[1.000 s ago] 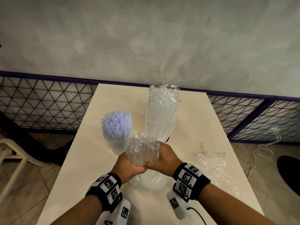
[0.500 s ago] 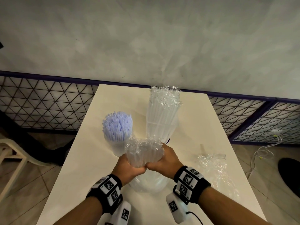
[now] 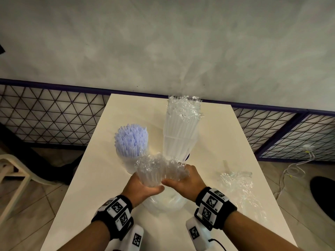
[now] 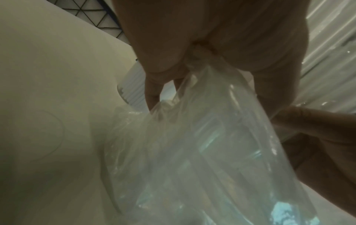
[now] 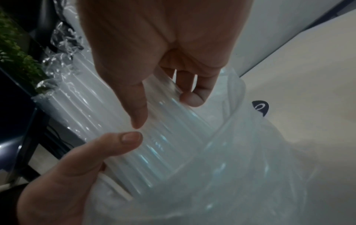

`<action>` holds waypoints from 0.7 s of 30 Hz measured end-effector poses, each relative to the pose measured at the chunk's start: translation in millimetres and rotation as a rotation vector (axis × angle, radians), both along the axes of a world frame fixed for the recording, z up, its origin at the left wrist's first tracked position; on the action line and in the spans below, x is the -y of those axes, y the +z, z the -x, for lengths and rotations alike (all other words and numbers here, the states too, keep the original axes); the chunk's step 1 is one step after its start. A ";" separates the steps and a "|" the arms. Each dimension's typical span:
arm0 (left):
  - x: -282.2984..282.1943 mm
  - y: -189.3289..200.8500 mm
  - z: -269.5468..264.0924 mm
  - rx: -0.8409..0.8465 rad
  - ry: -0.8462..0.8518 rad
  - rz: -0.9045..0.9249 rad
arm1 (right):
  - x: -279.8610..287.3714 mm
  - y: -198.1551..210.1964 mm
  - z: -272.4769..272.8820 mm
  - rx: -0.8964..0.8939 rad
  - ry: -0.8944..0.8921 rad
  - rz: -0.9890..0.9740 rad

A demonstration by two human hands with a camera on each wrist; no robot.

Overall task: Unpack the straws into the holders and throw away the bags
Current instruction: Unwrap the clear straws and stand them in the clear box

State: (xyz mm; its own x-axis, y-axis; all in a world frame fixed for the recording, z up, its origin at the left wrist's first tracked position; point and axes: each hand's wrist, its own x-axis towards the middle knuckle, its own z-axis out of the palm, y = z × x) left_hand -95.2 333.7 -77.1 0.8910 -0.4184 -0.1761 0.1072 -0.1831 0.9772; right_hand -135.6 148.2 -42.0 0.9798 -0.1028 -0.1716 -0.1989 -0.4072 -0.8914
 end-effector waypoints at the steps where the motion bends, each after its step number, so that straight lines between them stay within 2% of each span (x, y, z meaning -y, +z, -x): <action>1: 0.4 -0.7 0.4 -0.007 0.008 -0.005 | -0.7 -0.4 0.5 -0.006 -0.003 -0.004; 10: 1.8 3.6 -0.3 0.037 0.017 -0.032 | -3.9 3.7 2.0 0.060 -0.002 -0.046; 15: 0.9 -3.0 -0.7 0.037 0.047 -0.083 | -2.3 -0.8 0.8 0.006 -0.043 -0.091; 21: 0.1 -2.7 0.6 -0.021 0.077 -0.130 | 9.4 -24.5 -5.2 -0.113 -0.067 0.038</action>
